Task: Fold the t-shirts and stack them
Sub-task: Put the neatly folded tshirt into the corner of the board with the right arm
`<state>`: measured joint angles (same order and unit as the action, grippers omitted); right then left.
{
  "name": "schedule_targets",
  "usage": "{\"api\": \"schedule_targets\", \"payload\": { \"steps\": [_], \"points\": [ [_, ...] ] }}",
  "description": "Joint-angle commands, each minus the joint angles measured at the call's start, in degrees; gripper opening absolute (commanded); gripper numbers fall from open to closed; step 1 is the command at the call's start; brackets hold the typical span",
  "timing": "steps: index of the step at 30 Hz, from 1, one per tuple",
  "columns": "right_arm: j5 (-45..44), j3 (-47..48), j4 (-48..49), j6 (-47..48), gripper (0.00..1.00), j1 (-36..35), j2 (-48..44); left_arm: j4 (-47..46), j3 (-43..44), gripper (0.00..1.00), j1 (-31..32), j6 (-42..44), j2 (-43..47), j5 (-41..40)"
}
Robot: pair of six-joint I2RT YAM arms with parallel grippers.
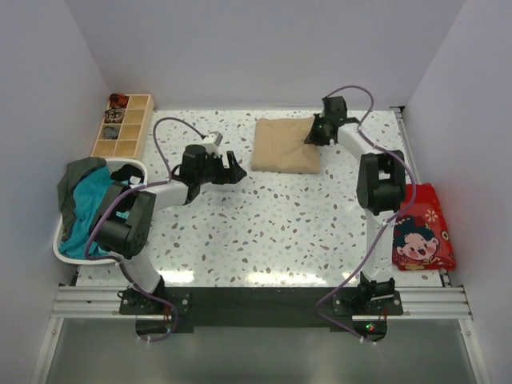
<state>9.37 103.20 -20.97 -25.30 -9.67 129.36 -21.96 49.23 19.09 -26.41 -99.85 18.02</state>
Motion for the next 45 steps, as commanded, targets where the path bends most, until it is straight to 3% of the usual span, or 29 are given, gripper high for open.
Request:
{"api": "schedule_targets", "payload": {
  "steps": [1,9,13,16,24,26,28,34,40,45],
  "points": [
    [-21.82,14.02,-9.51,7.7,0.0,3.08,3.87,-2.74,1.83,0.88,0.33,-0.04,2.47,4.12],
    [-43.61,33.99,-15.15,18.61,0.0,5.8,16.08,-4.15,2.53,0.88,0.6,-0.48,0.98,6.85],
    [-50.57,34.18,-12.61,23.53,0.0,7.38,17.85,-4.59,3.15,0.88,0.68,-0.57,-0.69,8.25],
    [-52.61,30.58,-10.14,22.15,0.0,9.4,16.72,-5.2,3.59,0.88,0.6,-1.01,-2.18,9.31],
    [-49.1,13.62,-9.0,6.68,0.0,15.73,8.2,-5.82,4.47,0.88,0.6,-2.06,-4.3,11.25],
    [-44.03,9.25,-7.17,1.06,0.0,18.18,6.26,-5.73,4.47,0.88,0.6,-2.24,-4.12,11.25],
    [-43.91,8.69,-8.91,-2.63,0.0,19.33,5.38,-5.64,4.82,0.88,0.6,-2.41,-4.21,11.42],
    [-26.52,9.83,-11.64,-10.72,0.0,25.58,7.57,-5.38,4.91,0.87,0.68,-2.77,-4.21,11.6],
    [-16.17,8.07,-6.64,-18.97,0.0,26.02,8.01,-4.76,5.08,0.87,0.68,-2.77,-4.03,11.25],
    [-13.85,-1.22,6.09,-30.23,0.0,25.76,4.16,-3.8,6.05,0.87,0.68,-2.5,-3.86,11.16]
  ]
}}
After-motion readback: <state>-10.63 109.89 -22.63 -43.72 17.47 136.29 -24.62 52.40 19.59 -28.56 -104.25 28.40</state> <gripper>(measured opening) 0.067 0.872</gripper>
